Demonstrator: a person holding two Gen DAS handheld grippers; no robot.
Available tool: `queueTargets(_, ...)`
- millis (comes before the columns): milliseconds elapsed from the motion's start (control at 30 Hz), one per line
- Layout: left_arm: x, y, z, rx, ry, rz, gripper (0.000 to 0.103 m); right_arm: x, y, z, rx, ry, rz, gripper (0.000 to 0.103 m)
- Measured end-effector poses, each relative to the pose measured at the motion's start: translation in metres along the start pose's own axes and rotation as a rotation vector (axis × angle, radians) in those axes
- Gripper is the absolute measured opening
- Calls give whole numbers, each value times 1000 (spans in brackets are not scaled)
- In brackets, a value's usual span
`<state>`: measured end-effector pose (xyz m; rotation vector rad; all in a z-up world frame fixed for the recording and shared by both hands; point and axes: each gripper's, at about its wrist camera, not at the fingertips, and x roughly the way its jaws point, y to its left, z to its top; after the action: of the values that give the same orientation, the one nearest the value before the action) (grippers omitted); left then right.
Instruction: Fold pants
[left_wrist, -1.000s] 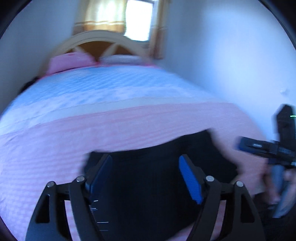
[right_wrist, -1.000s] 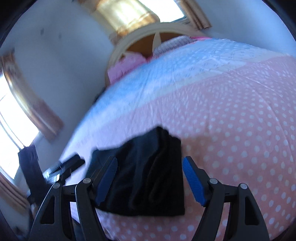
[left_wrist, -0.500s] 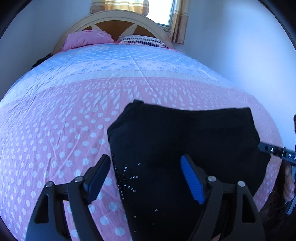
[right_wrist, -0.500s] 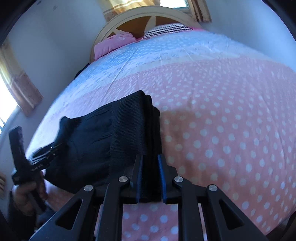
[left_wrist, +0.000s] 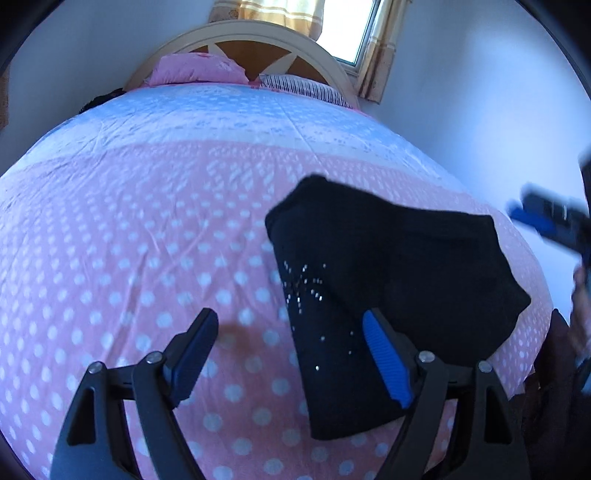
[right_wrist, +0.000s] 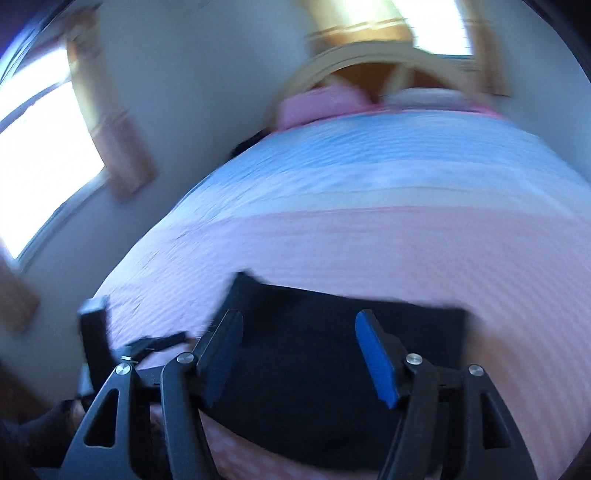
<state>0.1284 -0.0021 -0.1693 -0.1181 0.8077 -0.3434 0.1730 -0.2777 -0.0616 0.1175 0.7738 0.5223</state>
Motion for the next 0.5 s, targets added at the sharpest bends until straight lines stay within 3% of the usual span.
queueTargets(200,-3,0,-5,-1,-12,-17,83,101,56,41,-146,214,55,65)
queueTargets(267,-6,2,-7,-6,-14,-28,83,130,67,39,-200,290,13,65)
queueTargets(300,-8,4,-7,-7,-16,-30,84,144,70,36,-222,329,-6,62)
queueTargets(333,-8,5,-9,-7,-17,-32,84,154,73,34,-236,359,-15,36)
queueTargets(367,-9,5,-9,-3,-19,-31,84,161,73,31,-249,372,-40,25)
queueTargets(500,-14,3,-15,-7,-27,-27,84,178,63,24,-238,367,-117,23)
